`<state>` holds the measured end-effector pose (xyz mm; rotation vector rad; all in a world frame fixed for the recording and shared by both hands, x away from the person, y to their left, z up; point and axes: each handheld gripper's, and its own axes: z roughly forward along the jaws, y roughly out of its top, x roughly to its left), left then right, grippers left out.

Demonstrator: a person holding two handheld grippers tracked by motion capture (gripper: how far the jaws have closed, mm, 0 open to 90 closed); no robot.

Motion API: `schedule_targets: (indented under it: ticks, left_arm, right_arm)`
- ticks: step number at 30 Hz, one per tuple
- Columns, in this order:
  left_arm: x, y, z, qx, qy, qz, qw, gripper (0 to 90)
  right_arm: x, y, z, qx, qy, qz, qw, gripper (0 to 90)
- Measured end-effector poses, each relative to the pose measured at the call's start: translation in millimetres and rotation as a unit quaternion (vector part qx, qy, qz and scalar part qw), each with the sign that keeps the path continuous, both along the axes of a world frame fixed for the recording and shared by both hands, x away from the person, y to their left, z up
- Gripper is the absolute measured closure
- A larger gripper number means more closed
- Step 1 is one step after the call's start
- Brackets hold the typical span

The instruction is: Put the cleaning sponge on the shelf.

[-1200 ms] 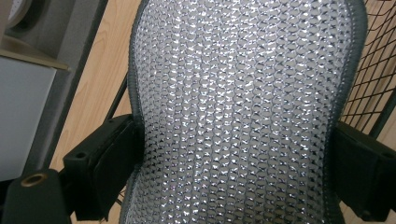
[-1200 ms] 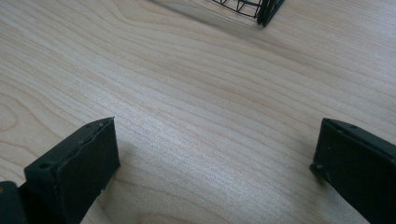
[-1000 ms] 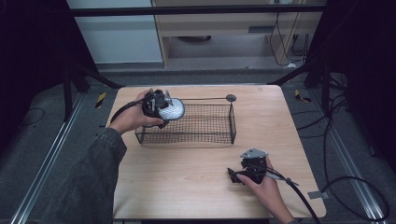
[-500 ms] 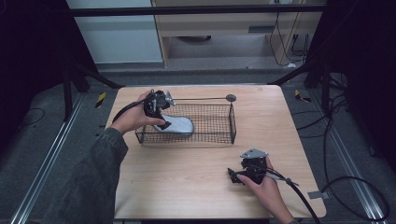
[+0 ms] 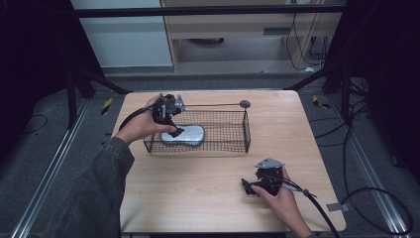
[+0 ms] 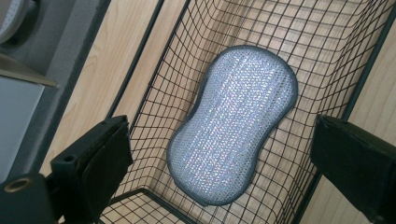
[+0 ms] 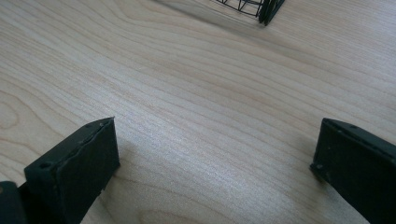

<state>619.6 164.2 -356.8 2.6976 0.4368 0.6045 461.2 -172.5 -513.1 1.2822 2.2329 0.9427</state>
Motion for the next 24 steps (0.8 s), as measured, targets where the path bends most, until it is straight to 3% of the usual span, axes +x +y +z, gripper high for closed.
schedule_targets:
  ticks: [10,19,24]
  left_arm:
    - [-15.2,-0.1,11.1,-0.037,-0.003,0.010,0.9992,5.8]
    - [-28.7,-8.1,13.9,-0.055,-0.003,0.027,0.9981,6.3]
    - [-37.5,-13.6,14.5,-0.076,-0.009,0.041,0.9962,6.3]
  right_arm:
    - [0.0,0.1,-0.1,0.001,0.000,0.000,1.0000,0.4]
    - [0.0,0.0,0.0,0.000,-0.001,0.000,1.0000,0.4]
    - [0.1,0.0,-0.2,0.000,-0.001,0.000,1.0000,0.4]
